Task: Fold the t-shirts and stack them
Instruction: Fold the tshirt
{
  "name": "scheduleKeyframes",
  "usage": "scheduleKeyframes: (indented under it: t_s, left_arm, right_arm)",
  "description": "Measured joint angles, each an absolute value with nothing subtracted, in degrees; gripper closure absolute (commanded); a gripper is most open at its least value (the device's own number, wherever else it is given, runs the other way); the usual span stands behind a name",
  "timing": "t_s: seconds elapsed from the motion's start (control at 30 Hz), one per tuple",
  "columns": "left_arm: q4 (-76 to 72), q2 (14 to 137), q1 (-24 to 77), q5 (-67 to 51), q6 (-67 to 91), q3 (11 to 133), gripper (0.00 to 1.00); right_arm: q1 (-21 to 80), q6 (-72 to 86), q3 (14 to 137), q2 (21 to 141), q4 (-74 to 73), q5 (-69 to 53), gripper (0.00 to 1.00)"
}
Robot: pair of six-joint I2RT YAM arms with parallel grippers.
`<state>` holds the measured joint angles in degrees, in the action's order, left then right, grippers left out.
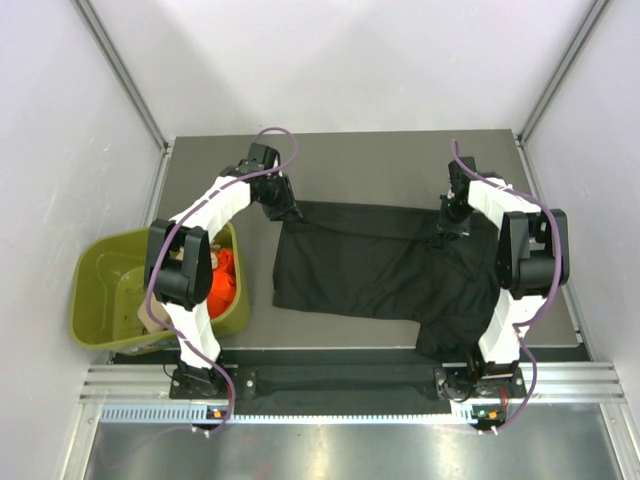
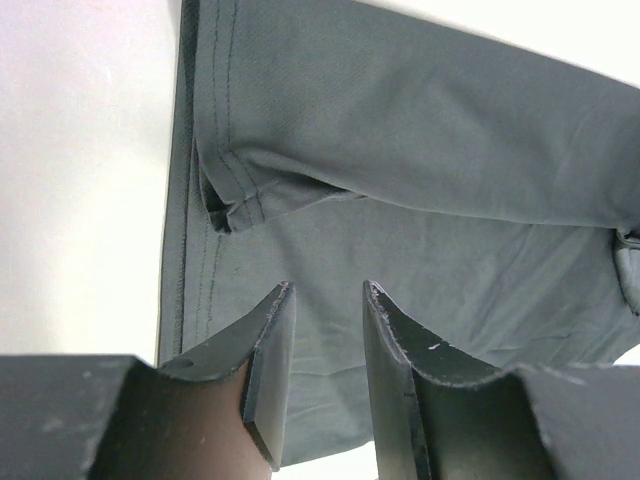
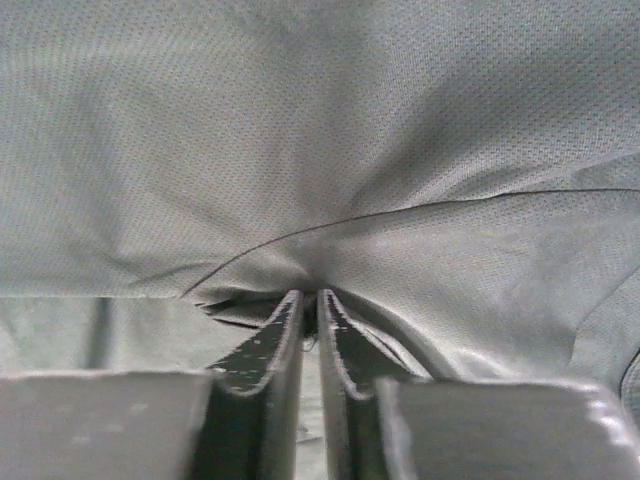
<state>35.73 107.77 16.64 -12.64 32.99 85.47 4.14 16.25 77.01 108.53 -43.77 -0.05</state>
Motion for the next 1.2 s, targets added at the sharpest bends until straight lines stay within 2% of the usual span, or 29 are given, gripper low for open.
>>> scheduleKeyframes:
  t_s: [0.33, 0.4, 0.43, 0.5, 0.63, 0.67, 0.77, 0.97, 1.2]
  left_arm:
    - [35.83, 107.77, 16.64, -12.60, 32.97, 85.27, 0.62]
    - [35.83, 107.77, 16.64, -12.58, 32.97, 85.27, 0.58]
    - [35.81, 107.77, 16.67, -12.58, 32.97, 85.27, 0.55]
    - [35.88, 107.77, 16.67, -12.58, 32.95, 85.27, 0.49]
    - [36.36, 107.96, 16.67, -12.71, 32.77, 85.52, 0.48]
    - [36.60, 108.31, 16.71, -12.73, 32.69, 85.89, 0.49]
    - [37.34, 110.02, 16.97, -12.38, 32.05, 87.37, 0.53]
    - [39.33, 114.37, 18.00, -10.02, 31.05, 88.84, 0.55]
    - [40.77, 115.85, 18.48, -7.92, 30.65, 88.95, 0.55]
  right_arm:
    - [4.82, 17.89, 76.25, 105.69, -46.94, -1.78, 0.94]
    - [5.65, 19.64, 73.54, 103.02, -46.94, -3.66, 0.93]
    - [6.26, 20.51, 71.83, 101.73, -46.87, -4.71, 0.85]
    - [7.79, 22.57, 68.01, 99.35, -46.76, -7.31, 0.76]
    - [9.02, 24.99, 62.92, 96.33, -48.42, -11.29, 0.46]
    - [8.73, 25.36, 62.89, 95.88, -48.73, -11.25, 0.44]
    - [6.07, 24.51, 65.49, 95.33, -49.91, -11.05, 0.42]
    - [-6.20, 22.00, 73.41, 95.33, -48.58, -9.98, 0.43]
    - [-14.70, 20.97, 73.56, 98.19, -47.00, -8.47, 0.46]
